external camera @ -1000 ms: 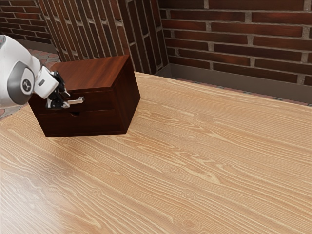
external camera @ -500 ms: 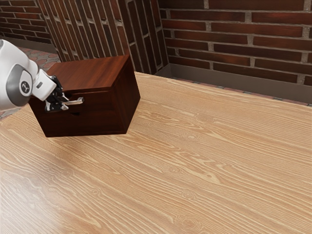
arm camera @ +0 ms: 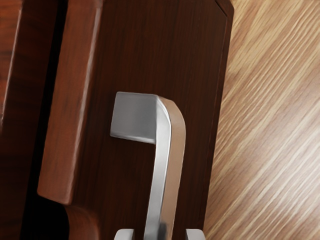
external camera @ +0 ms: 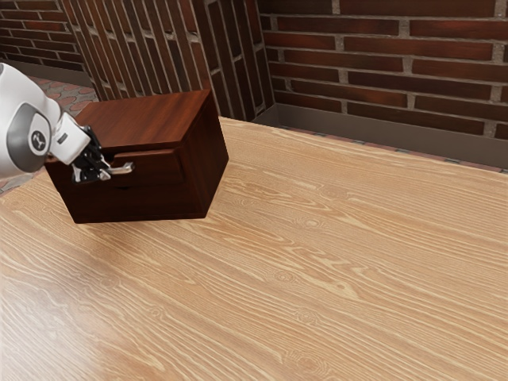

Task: Pull the drawer handle with one arm to open the drawer

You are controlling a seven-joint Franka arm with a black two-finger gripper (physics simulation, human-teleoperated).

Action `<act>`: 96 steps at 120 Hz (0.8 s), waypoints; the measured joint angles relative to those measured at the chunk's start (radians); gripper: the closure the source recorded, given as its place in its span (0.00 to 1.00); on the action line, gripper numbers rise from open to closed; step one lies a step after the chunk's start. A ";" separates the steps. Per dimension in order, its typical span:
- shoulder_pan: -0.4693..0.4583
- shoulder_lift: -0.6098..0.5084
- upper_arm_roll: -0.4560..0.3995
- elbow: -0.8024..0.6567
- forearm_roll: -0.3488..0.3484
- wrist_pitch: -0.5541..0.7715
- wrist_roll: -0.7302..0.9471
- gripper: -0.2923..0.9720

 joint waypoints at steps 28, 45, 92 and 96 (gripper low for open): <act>0.001 -0.019 0.000 -0.018 0.000 -0.033 0.002 0.75; 0.001 -0.028 0.001 -0.031 0.000 -0.044 0.003 0.75; -0.011 -0.093 0.026 -0.084 0.000 -0.068 0.005 0.77; -0.010 -0.098 0.027 -0.091 0.000 -0.070 0.005 0.76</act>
